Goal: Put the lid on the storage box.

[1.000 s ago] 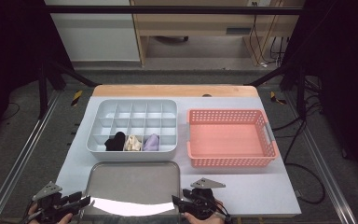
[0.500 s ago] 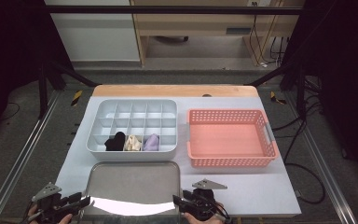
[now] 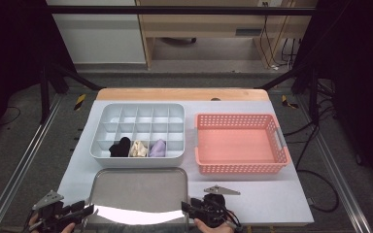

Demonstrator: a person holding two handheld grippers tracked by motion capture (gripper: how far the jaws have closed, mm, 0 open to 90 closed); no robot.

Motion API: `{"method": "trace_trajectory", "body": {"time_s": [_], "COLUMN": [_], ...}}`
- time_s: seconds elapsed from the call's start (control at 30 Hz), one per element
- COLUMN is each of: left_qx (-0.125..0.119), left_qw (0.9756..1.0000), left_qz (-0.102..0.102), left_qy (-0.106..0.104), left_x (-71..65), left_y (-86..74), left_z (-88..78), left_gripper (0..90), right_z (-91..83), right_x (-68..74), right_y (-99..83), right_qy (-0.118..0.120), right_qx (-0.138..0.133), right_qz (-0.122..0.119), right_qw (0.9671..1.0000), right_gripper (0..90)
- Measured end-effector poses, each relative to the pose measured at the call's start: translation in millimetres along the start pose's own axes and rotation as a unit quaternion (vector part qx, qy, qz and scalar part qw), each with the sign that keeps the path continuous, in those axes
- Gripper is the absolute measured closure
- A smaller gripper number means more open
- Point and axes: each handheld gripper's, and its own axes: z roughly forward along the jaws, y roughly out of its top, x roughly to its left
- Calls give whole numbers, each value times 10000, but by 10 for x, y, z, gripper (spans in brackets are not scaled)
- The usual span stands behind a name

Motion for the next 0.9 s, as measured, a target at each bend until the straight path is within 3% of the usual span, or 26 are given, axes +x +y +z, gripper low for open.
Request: {"method": "trace_trajectory", "body": {"time_s": [0.33,0.57,0.73,0.9], "left_qx": [-15,-12,-13,-16], "left_qw": [10000,10000,10000,10000], "left_qz": [19,26,30,22], "left_qy": [-4,30,31,27], "left_x": [3,-6,-4,-4], "left_y": [-5,-5,-5,-5], "left_z": [-1,1,1,0], "left_gripper": [502,504,504,505], "right_z": [-7,-14,-56,-105], "right_x": [-17,-51,-100,-53], "right_y": [2,35,65,90], "right_qy": [-20,23,262,269], "right_qx": [10,99,2,-121], "right_qz": [34,413,704,605], "right_qw": [10000,9991,9972,9977], "right_gripper": [595,637,667,667]}}
